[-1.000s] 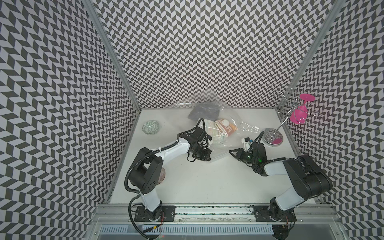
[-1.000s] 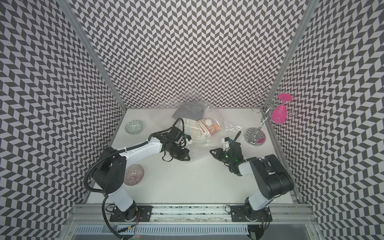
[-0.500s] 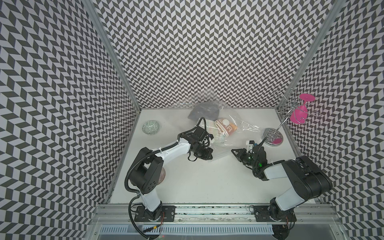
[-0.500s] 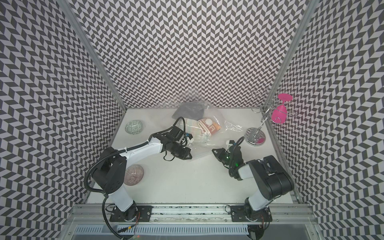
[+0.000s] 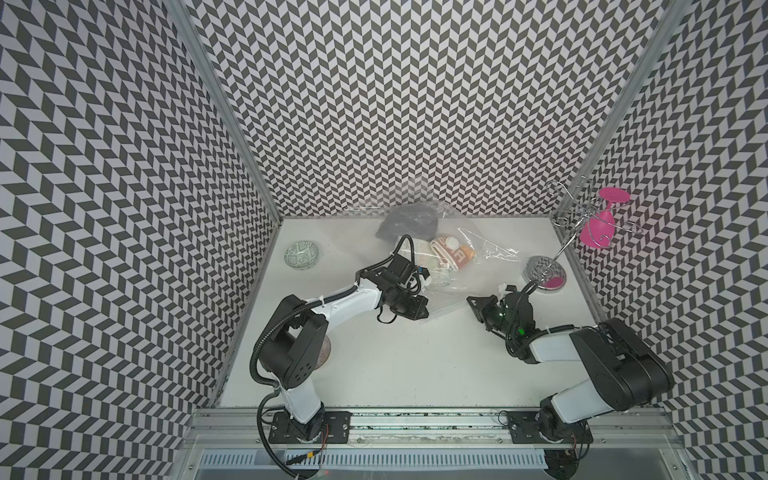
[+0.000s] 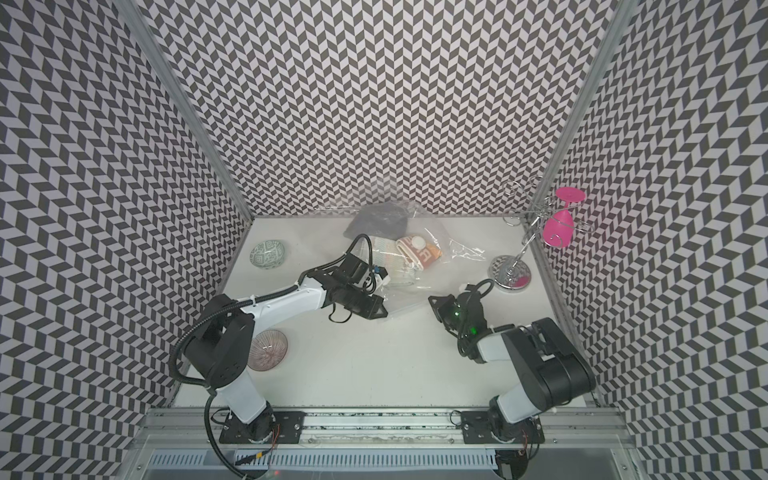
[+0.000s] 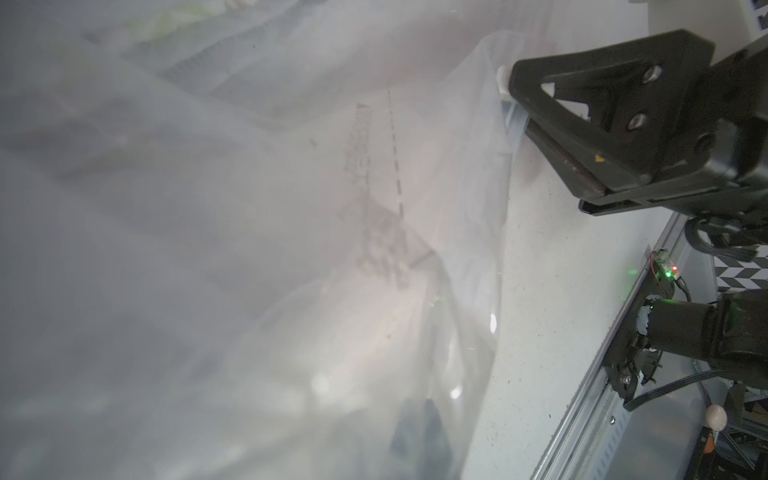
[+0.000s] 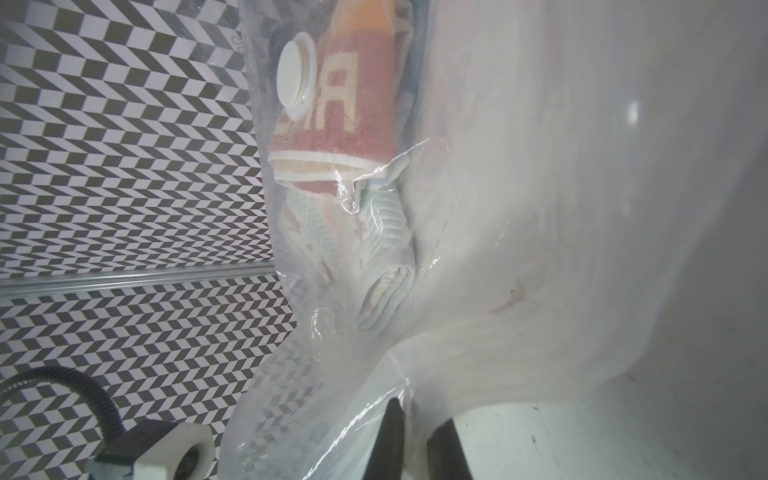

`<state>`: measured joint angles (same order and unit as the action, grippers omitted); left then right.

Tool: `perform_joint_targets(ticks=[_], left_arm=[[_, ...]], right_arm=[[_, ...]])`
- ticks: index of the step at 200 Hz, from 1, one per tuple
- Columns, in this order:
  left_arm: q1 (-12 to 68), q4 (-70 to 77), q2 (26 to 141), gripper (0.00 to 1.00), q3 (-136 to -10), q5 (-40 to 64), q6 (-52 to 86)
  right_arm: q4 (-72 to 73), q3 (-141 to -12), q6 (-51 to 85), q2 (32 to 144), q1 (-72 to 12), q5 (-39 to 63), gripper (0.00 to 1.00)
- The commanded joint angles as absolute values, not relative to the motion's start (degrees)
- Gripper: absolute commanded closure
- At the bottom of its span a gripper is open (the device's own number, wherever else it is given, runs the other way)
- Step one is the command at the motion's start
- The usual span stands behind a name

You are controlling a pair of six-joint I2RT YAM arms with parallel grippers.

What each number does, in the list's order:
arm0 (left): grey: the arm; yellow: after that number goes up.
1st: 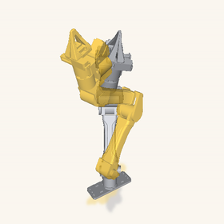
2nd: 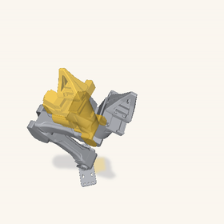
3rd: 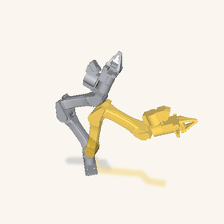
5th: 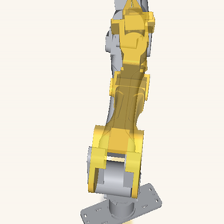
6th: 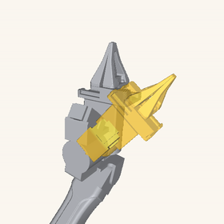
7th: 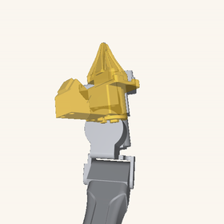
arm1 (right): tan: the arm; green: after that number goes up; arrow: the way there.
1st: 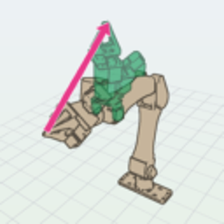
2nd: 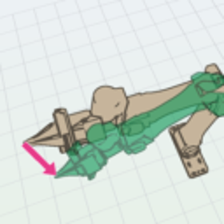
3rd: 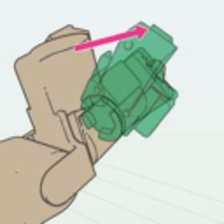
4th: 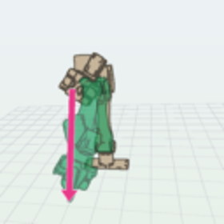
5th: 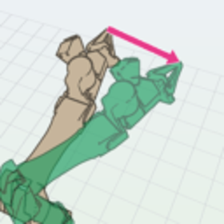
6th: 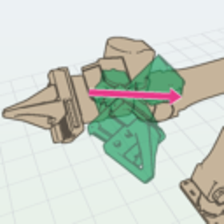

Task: Place the folded towel into the vacuum bag
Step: Close the vacuum bag at the center of the board.

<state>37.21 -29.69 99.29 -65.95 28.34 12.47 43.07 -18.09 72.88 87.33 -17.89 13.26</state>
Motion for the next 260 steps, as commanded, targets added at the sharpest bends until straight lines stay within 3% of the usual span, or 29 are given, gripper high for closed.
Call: perform_joint_targets(ticks=[1,260], left_arm=[[36.1,-39.7,96.6,1.0,-63.8,26.6,11.8],[30.9,-39.7,89.9,1.0,-60.5,27.0,13.3]], right_arm=[[37.8,-17.6,75.5,86.1,-14.9,-4.1,1.0],[32.6,-16.5,78.1,84.7,-6.4,-7.4,1.0]])
